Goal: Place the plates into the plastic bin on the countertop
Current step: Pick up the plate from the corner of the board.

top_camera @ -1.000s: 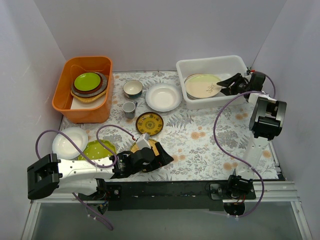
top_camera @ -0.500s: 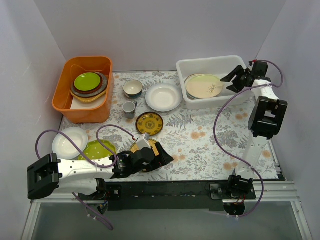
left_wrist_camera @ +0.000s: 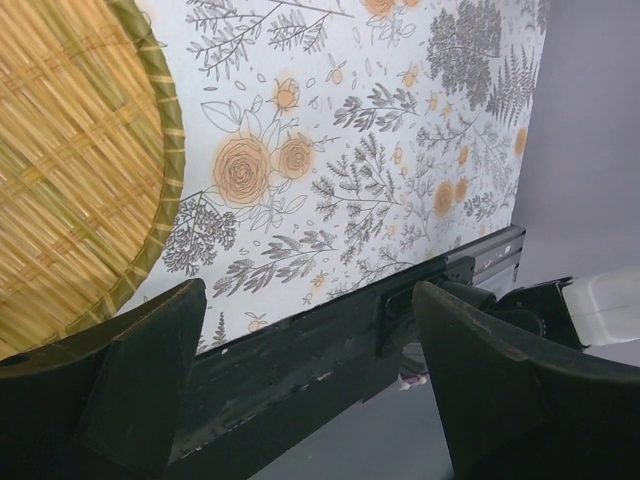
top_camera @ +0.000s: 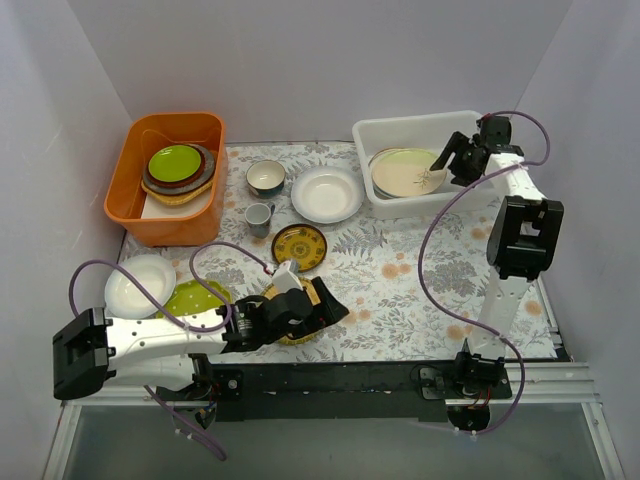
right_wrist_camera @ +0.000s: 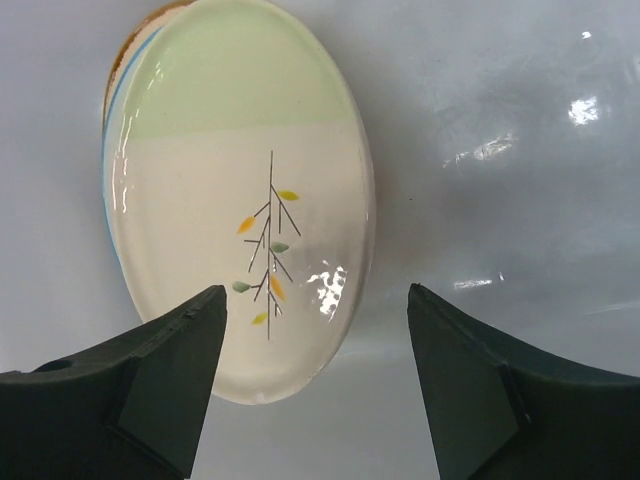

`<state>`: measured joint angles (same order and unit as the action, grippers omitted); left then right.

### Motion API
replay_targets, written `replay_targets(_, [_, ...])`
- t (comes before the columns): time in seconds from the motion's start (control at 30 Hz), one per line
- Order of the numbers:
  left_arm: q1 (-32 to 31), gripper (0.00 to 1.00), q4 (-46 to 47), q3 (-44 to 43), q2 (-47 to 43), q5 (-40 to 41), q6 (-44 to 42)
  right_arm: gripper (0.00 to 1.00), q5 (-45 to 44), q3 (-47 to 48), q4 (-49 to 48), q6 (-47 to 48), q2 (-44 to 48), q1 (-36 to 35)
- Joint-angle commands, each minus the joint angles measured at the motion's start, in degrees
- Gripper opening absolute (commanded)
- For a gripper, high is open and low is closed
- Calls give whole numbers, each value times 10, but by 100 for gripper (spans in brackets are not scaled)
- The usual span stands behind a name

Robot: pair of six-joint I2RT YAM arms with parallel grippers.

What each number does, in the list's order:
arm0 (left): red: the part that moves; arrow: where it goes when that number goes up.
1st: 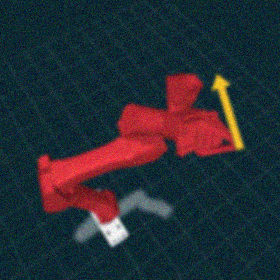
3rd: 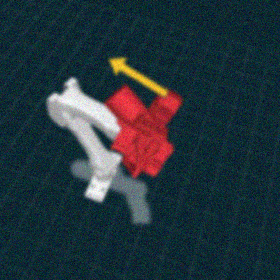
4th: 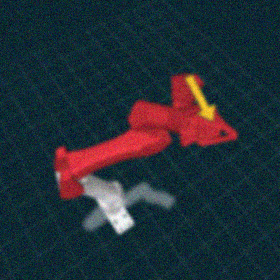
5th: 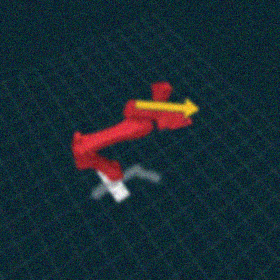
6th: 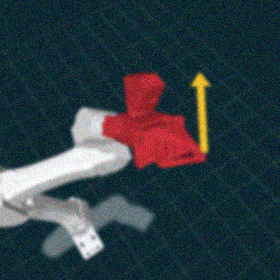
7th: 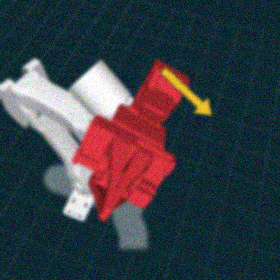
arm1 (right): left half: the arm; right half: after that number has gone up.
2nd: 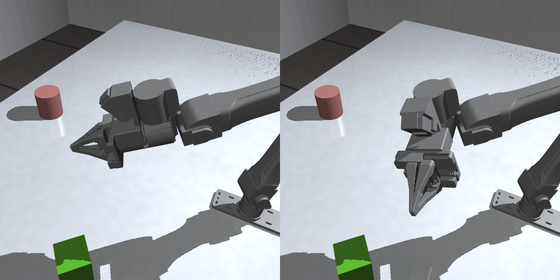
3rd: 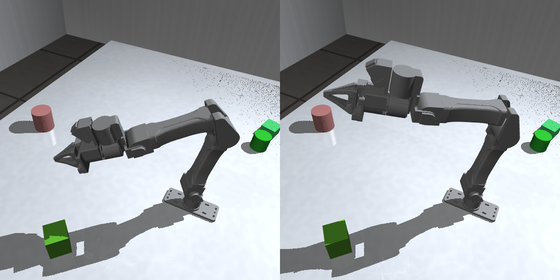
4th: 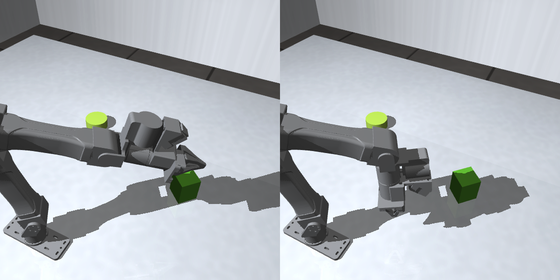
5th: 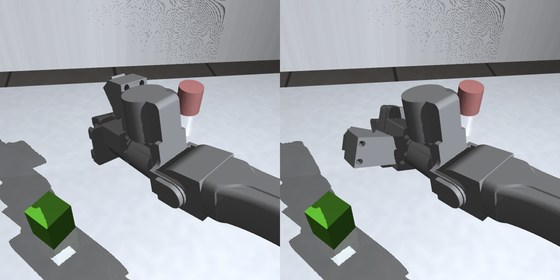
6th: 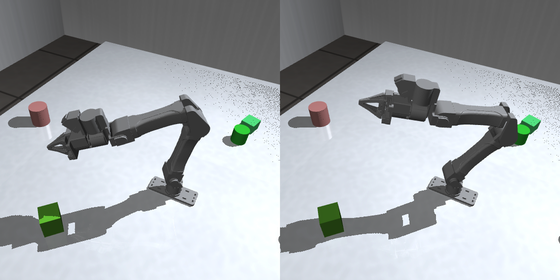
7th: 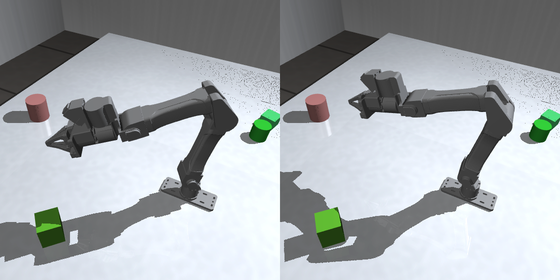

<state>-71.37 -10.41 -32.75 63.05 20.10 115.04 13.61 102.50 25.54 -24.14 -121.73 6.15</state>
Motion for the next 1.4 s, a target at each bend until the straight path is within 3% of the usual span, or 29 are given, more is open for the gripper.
replay_targets(0.0, [-3,85,-57,-39,-23,39,-17,80,-53,-45,-35,15,98,2])
replay_targets(0.37, [-3,88,-202,-110,-57,110,-46,80,-59,-115,-66,18,265,-18])
replay_targets(0.83, [-3,89,-276,-115,-105,139,-29,79,3,-258,-66,1,485,-94])
replay_targets(1.23, [4,92,-362,-108,-105,155,2,78,50,-512,-127,-48,623,-192])
replay_targets(1.37, [11,93,-353,-84,-118,141,-2,77,48,-568,-148,-62,650,-235])
